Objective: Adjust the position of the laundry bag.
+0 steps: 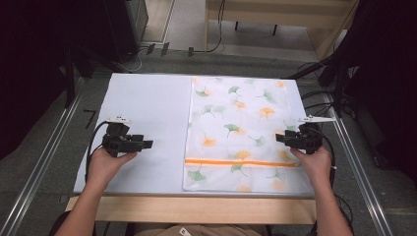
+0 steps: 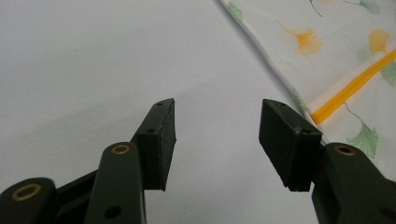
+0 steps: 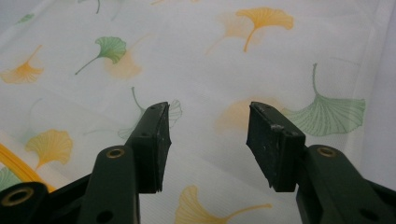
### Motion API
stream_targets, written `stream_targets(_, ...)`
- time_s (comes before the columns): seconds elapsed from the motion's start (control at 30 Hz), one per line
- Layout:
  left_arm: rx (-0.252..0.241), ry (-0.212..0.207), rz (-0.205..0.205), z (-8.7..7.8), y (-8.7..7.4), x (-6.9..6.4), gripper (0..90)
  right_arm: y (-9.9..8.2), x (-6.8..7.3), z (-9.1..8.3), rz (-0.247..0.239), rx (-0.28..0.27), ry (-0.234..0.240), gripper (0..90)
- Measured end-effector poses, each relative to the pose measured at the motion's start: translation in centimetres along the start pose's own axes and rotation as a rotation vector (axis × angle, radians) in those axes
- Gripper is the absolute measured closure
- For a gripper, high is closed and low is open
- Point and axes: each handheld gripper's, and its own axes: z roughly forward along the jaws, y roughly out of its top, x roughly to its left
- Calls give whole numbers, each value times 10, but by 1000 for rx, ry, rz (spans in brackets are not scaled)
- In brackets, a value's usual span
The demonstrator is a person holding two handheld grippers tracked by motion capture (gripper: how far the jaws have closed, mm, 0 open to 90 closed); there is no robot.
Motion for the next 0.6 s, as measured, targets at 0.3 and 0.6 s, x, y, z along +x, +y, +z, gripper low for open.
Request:
stream_targets(0.3,4,-11,-9,7,2,-1,450,-1,0,5,-16,6,-23,475)
stream_targets(0.6,46,-14,4,10,3,-3,445,0,2,9,-12,21,-18,436)
